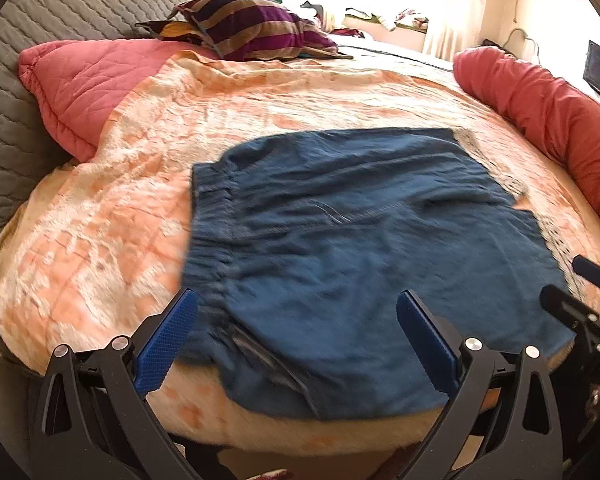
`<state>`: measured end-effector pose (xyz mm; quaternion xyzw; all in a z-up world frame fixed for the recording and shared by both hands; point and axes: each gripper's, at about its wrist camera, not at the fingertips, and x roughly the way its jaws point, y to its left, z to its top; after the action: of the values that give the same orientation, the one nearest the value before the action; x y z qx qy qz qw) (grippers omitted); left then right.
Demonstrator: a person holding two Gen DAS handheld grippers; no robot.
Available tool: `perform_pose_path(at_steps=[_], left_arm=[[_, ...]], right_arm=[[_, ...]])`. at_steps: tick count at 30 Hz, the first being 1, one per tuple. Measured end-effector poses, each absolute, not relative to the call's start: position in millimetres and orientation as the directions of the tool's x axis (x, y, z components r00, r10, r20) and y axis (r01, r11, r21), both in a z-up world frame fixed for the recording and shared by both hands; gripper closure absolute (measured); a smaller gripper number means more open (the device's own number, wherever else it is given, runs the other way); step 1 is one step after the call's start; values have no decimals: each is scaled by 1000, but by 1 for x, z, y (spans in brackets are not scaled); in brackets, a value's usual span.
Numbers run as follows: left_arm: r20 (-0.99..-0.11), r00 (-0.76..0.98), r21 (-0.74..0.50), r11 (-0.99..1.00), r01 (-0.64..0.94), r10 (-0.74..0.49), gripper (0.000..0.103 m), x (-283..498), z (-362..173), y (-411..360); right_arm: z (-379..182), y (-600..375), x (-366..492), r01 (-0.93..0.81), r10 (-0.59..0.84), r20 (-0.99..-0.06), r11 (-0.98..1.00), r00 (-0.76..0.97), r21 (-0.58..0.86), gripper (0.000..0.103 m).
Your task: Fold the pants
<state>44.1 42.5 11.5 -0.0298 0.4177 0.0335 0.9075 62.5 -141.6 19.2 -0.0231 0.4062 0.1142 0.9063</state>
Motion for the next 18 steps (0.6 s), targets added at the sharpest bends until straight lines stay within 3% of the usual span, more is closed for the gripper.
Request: perform_pose_path(at_steps=[12, 18], left_arm=[[-782, 619, -43, 984, -175, 76, 4, 118, 9, 114], [-821, 570, -66, 986, -152, 33, 4, 162, -7, 136]], right_arm=[[29, -94, 147, -379, 239, -730, 925, 640, -29, 8], [25, -63, 195, -453, 244, -750, 888, 614, -82, 8]])
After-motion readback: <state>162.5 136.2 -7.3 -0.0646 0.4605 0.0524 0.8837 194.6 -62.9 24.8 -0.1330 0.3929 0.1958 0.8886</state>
